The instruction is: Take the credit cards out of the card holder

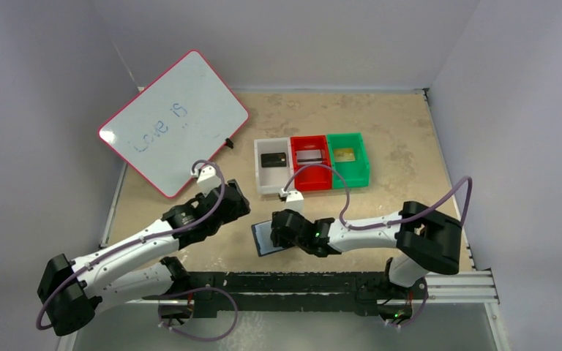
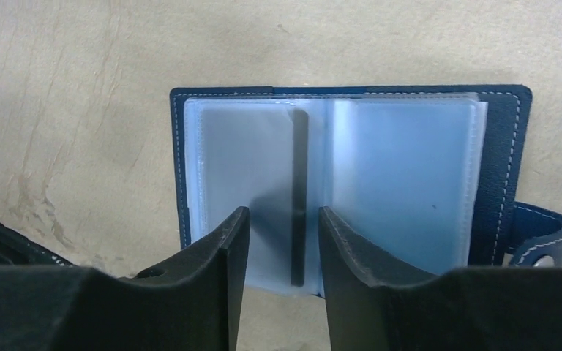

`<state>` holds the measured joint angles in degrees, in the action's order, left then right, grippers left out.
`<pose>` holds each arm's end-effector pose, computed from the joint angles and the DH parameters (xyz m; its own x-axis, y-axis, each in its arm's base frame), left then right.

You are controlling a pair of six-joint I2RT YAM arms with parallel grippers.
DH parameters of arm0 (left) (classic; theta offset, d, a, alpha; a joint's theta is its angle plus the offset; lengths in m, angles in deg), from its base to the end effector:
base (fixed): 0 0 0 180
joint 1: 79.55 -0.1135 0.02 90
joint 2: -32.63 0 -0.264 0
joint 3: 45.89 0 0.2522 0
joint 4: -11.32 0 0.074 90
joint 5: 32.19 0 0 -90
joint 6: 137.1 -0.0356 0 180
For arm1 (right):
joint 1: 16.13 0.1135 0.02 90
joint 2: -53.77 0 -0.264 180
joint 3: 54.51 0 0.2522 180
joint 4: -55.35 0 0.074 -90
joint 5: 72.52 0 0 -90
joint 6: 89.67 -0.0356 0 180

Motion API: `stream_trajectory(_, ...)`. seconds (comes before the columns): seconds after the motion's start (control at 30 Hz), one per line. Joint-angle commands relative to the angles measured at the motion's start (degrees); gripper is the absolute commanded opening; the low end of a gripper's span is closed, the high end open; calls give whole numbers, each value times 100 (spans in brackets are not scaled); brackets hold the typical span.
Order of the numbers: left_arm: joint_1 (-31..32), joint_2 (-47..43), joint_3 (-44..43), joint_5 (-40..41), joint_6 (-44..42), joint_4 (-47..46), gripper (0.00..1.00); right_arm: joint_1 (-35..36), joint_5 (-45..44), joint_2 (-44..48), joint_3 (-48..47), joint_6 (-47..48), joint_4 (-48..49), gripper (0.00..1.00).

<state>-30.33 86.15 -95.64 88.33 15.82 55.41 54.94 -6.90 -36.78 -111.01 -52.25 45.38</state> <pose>0.1345 -0.1282 0.2316 -0.6031 -0.4751 -0.6407 -0.2356 0.8735 -0.4260 0.1138 0.2866 0.1623 -0.7448 0.0582 -0.6648 -0.2860 0.8722 0.3968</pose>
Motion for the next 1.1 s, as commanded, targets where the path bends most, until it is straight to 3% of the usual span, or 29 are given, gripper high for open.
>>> stream_trajectory(0.0,7,72,-69,-284,-117,-453,67,-383,464,358,417,-319,665,41)
stream_trajectory(0.2,9,351,13,-871,-252,-948,67,-698,841,581,976,-458,1371,39)
stream_trajectory(0.43,9,283,-4,-639,-155,-843,67,-466,287,379,411,113,799,66)
stream_trajectory(0.7,7,-236,-51,-37,-22,-281,67,-58,-332,-336,-341,642,-260,68)
stream_trajectory(0.97,5,-445,-59,161,19,-36,67,133,-306,-665,-528,984,-265,68)
stream_trajectory(1.07,5,-437,-68,159,8,-10,67,143,-380,-742,-613,771,-460,63)
